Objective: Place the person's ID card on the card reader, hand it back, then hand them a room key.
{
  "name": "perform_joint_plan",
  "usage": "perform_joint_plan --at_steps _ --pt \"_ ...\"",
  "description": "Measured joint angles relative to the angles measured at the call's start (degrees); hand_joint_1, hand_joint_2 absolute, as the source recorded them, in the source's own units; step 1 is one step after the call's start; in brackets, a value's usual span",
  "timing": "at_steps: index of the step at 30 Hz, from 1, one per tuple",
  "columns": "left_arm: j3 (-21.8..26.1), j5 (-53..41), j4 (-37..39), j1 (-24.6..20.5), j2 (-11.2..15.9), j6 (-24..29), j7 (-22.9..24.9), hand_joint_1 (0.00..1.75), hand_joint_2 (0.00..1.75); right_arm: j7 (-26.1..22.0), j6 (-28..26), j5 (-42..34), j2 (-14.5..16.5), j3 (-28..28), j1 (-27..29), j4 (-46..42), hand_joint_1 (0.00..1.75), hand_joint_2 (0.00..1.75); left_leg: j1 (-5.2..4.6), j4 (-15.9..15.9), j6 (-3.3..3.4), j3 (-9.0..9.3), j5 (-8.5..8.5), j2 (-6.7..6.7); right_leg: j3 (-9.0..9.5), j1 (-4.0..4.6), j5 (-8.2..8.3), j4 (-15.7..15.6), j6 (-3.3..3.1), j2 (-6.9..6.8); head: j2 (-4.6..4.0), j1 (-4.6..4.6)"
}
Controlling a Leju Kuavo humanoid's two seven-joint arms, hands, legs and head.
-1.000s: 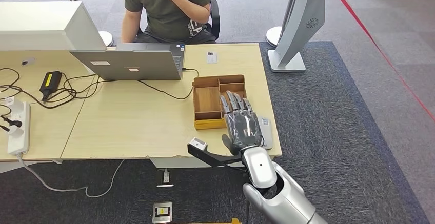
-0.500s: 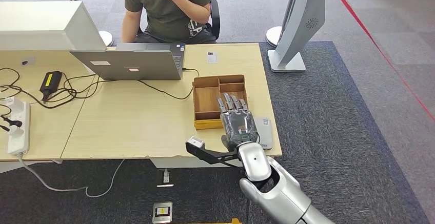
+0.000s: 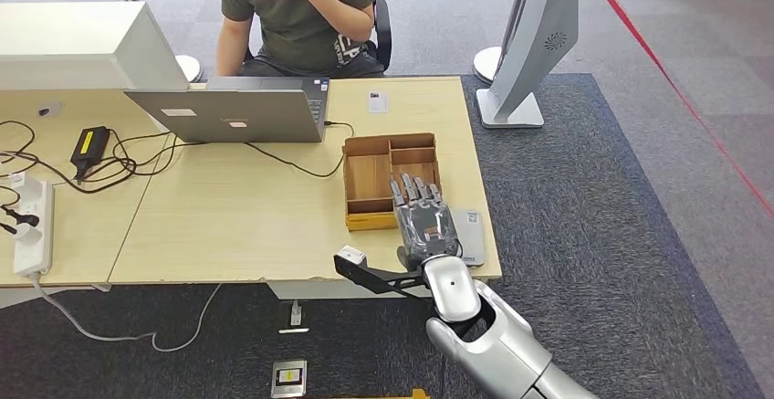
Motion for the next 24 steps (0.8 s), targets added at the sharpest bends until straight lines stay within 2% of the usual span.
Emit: perform_joint_plan --at_steps 24 --pt "0.00 -0.34 0.00 0.00 0.02 -0.18 -0.44 0.00 0.00 0.22 0.57 -0.13 0.10 1.07 -1.64 3.26 0.00 1.75 0.00 0.00 0.00 0.00 0.00 0.00 0.00 0.00 0.00 0.00 0.00 0.00 0.01 -0.01"
